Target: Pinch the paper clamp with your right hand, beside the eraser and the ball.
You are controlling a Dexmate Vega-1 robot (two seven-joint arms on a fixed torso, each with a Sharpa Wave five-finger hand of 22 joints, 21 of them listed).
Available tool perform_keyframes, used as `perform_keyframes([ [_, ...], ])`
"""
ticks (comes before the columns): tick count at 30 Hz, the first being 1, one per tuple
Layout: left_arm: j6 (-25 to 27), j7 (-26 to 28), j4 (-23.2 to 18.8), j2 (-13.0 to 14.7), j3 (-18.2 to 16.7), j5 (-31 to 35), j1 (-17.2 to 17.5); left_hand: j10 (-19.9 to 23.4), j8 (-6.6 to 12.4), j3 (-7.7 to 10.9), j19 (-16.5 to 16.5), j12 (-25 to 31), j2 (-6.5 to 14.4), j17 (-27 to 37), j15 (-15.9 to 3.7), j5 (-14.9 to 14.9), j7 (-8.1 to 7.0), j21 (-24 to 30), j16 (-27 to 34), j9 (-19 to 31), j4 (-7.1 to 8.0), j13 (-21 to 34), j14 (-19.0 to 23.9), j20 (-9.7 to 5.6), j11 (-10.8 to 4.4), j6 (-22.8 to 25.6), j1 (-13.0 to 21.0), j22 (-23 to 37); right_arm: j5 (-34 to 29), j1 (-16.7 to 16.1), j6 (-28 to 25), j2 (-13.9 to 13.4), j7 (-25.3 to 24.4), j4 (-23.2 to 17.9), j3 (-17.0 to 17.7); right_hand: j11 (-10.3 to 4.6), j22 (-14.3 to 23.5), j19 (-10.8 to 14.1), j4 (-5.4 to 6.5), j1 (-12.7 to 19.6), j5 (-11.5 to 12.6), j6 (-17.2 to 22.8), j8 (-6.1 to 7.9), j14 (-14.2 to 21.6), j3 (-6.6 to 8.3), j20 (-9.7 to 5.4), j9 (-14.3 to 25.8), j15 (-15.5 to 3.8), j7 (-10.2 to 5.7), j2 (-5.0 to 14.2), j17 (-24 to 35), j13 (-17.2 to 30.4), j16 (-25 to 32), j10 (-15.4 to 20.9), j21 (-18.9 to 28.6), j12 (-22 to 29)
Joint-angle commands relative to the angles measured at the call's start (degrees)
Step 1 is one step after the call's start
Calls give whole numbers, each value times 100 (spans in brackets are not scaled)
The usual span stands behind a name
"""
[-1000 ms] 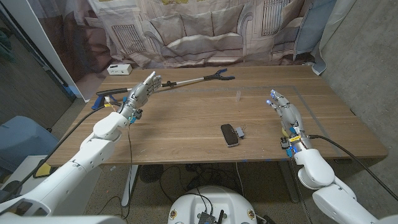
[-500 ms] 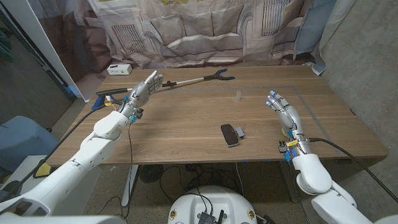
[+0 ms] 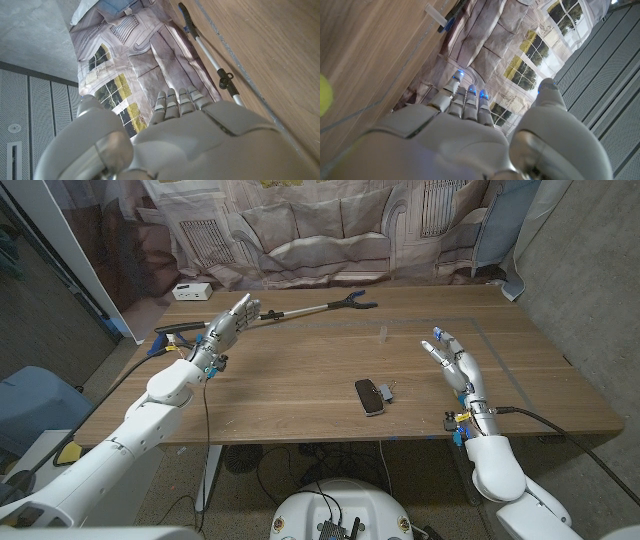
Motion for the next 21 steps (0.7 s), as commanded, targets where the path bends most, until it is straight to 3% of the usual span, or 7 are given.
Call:
perform_keyframes([
  [1,-112,-133,-31,59,-93,-113,119,63,-8,12,-2,-30,-23,29,8,-14,77,3,-21,33,-38,26,59,49,15,45,57,20,-742,-261,-222,184,-382,-309,-111,21,31,167,17,140,23,80,48,112,64,27,29,7,11,-23,8,29,61,77,39,48],
  [13,-196,-160,-140,83,-89,-56,198,85,-21,22,0,-38,-21,30,2,-16,75,-3,-31,33,-51,28,56,46,20,58,67,20,-1798,-552,-1055,177,-800,-776,-144,70,26,352,30,310,18,97,34,265,70,152,36,78,108,-144,4,48,78,164,51,56],
  [21,-226,-141,-179,61,-74,-26,218,90,-25,28,3,-45,-19,30,2,-18,78,-4,-33,34,-56,28,62,44,20,69,71,21,-2443,-595,-1698,265,-1159,-938,-380,38,24,534,11,550,35,191,59,423,112,206,42,89,123,-237,1,60,98,293,62,78],
])
